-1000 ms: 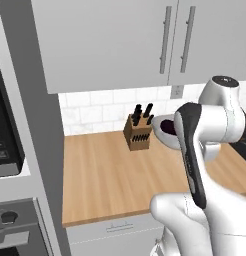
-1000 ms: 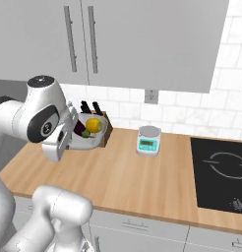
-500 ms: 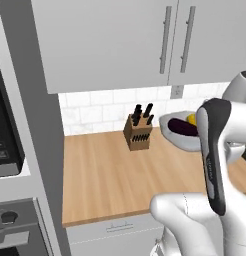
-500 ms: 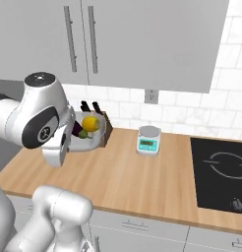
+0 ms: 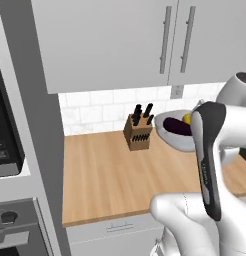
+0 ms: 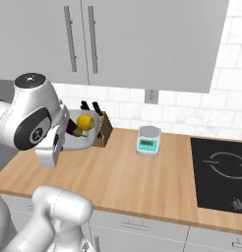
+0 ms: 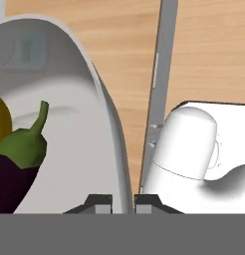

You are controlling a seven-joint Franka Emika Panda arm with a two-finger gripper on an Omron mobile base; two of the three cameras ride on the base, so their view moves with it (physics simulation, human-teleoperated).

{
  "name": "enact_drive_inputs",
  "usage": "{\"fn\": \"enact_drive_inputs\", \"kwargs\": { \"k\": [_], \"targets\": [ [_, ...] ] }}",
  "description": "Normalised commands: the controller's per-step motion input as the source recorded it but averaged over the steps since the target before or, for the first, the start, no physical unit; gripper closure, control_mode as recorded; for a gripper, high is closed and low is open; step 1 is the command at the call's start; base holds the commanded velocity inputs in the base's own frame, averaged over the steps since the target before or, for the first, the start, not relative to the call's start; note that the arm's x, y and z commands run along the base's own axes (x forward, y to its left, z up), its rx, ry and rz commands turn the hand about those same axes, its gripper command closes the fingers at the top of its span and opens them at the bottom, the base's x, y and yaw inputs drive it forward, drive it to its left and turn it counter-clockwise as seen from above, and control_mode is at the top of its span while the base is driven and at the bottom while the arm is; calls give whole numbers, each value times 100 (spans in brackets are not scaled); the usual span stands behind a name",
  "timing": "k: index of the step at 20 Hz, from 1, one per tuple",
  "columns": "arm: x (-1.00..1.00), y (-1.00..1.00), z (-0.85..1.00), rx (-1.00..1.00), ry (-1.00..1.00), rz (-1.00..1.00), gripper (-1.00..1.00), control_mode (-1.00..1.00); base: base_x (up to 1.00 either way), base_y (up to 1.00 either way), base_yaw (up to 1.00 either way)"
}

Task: Take the meat container that has the fish and place it on the second highest rack of the freezer. Then take the vegetable container that has the lemon and eggplant and place it on the highest rack of the freezer.

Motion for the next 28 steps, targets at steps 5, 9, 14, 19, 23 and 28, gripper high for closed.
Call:
{"fn": "enact_drive_inputs", "kwargs": {
  "k": [5, 9, 14, 19, 23, 28],
  "targets": [
    [0, 3, 0, 0, 0, 0, 100, 100, -16, 1, 0],
    [0, 0, 0, 0, 0, 0, 100, 100, -100, -39, 8],
    [0, 0, 0, 0, 0, 0, 100, 100, -98, -9, 36],
    [0, 0, 0, 0, 0, 0, 100, 100, -58, 0, 82],
    [0, 0, 0, 0, 0, 0, 100, 100, -38, 0, 95],
    [0, 0, 0, 0, 0, 0, 100, 100, -42, 5, 88]
  ]
}}
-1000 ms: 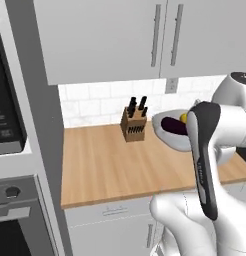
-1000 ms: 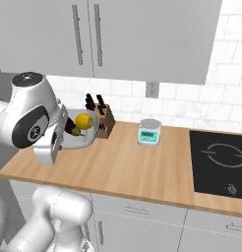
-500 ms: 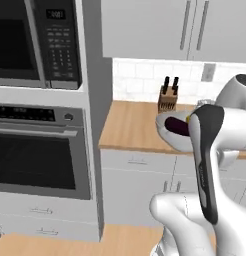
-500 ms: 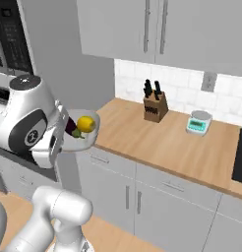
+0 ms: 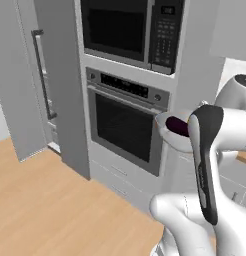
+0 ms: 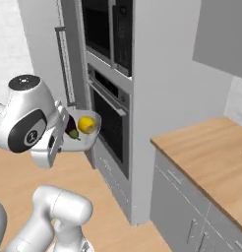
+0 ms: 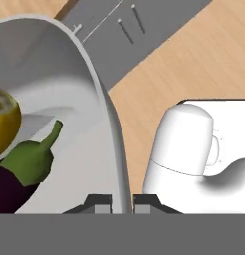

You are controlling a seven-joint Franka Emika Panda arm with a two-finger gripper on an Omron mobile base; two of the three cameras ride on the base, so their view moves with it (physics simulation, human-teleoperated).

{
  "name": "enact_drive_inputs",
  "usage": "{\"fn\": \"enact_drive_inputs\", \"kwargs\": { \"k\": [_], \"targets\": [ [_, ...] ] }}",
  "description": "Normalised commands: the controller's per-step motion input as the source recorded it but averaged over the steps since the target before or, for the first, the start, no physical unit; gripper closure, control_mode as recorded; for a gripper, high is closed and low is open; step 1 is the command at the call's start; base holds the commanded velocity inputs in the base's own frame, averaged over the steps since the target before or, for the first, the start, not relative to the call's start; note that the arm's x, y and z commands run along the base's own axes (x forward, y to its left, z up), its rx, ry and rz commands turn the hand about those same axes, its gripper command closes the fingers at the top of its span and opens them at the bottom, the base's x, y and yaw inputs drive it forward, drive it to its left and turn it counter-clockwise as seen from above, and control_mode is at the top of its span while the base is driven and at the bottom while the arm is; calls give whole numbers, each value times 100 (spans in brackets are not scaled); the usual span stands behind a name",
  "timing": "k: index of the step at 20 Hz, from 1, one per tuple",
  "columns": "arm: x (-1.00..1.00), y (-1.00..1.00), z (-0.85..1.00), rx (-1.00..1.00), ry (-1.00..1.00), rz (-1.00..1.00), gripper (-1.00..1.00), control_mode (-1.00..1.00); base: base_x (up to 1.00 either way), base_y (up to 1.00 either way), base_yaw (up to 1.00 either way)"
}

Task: Take the meat container that has the fish and place it on the second highest rack of the freezer. Then take the vegetable container that has the lemon and eggplant and place it on the highest rack of the freezer.

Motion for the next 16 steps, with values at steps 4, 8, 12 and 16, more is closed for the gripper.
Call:
{"fn": "enact_drive_inputs", "kwargs": {
  "k": [4, 8, 12, 16],
  "targets": [
    [0, 0, 0, 0, 0, 0, 100, 100, 7, 1, 78],
    [0, 0, 0, 0, 0, 0, 100, 100, 9, 0, 61],
    [0, 0, 0, 0, 0, 0, 100, 100, 75, 0, 21],
    [0, 0, 0, 0, 0, 0, 100, 100, 100, 19, 1]
  ]
}}
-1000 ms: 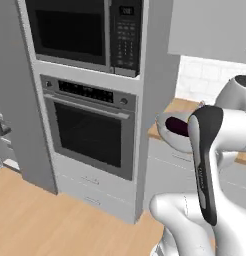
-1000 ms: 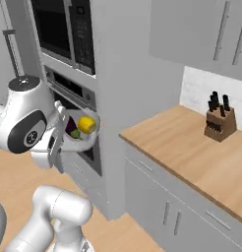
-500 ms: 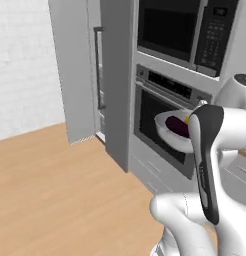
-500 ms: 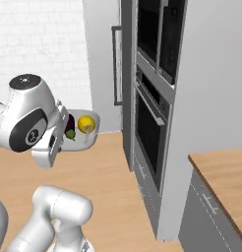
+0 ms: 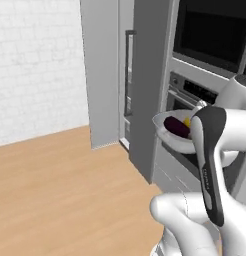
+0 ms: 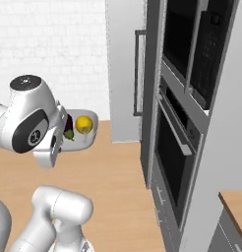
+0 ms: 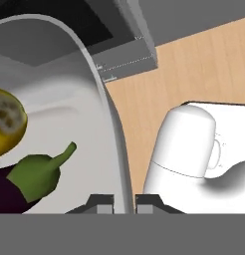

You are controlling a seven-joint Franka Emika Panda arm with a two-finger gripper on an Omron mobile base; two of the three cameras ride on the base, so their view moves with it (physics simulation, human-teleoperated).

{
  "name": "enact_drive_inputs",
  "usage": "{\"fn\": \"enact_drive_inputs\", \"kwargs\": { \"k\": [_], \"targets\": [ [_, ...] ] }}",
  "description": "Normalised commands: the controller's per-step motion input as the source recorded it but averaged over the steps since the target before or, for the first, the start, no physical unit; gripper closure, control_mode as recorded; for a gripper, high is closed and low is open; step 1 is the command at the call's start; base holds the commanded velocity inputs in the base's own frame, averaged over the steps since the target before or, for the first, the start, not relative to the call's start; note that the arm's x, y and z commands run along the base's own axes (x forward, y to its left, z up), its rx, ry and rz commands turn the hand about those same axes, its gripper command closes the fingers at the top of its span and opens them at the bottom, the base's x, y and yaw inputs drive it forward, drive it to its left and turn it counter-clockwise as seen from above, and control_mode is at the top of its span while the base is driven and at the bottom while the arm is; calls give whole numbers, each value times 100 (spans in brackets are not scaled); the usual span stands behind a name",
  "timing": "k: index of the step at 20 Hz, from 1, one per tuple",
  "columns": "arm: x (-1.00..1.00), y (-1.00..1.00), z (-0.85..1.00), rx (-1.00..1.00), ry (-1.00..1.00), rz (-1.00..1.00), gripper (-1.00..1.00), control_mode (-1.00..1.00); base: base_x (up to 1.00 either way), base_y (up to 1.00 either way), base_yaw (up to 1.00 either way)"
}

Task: Take the meat container that has the fish and place it on the second highest rack of the freezer. Then take the vegetable container that has the lemon and eggplant and place it on the highest rack of the freezer.

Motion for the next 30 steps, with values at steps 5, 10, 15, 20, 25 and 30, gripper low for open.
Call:
{"fn": "enact_drive_inputs", "kwargs": {
  "k": [5, 10, 15, 20, 25, 30],
  "targets": [
    [0, 0, 0, 0, 0, 0, 100, 100, 100, 42, 0],
    [0, 0, 0, 0, 0, 0, 100, 100, 100, 57, 0],
    [0, 0, 0, 0, 0, 0, 100, 100, 100, 50, -4],
    [0, 0, 0, 0, 0, 0, 100, 100, 100, 20, -28],
    [0, 0, 0, 0, 0, 0, 100, 100, 91, 33, -49],
    [0, 0, 0, 0, 0, 0, 100, 100, 80, 59, -53]
  ]
}}
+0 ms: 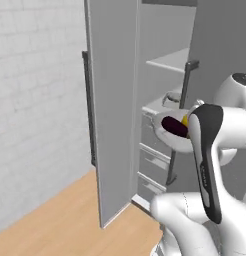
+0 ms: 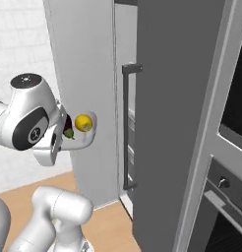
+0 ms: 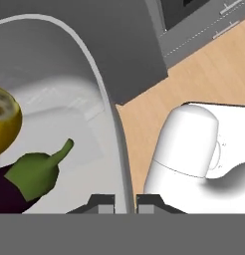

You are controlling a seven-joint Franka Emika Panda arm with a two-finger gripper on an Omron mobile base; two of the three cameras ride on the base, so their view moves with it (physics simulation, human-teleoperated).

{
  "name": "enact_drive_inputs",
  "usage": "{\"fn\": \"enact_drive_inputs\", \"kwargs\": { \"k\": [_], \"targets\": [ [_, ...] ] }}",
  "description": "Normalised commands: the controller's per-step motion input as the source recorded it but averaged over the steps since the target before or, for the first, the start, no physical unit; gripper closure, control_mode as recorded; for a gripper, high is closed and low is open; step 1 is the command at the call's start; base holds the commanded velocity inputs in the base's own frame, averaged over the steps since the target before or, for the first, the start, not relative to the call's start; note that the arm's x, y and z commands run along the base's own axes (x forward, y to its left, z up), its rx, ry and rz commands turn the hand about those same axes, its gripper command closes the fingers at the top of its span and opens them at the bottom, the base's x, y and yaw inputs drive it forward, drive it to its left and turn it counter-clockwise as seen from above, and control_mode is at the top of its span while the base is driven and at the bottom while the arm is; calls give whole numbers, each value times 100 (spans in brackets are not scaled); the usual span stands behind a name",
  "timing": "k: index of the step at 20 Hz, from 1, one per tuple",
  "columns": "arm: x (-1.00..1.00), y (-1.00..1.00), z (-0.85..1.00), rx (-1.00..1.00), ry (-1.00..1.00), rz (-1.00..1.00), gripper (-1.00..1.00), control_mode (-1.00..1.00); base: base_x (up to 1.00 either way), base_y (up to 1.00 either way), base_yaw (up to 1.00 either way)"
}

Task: Take the meat container that has the fish and place it on the second highest rack of the freezer. Then take the vegetable container that has the lemon and eggplant and place it on the highest rack of the freezer.

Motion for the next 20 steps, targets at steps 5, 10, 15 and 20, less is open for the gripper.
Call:
{"fn": "enact_drive_inputs", "kwargs": {
  "k": [5, 10, 15, 20],
  "targets": [
    [0, 0, 0, 0, 0, 0, 100, 100, 63, 59, -53],
    [0, 0, 0, 0, 0, 0, 100, 100, 60, 53, -53],
    [0, 0, 0, 0, 0, 0, 100, 100, 52, 27, -53],
    [0, 0, 0, 0, 0, 0, 100, 100, 50, 16, -48]
  ]
}}
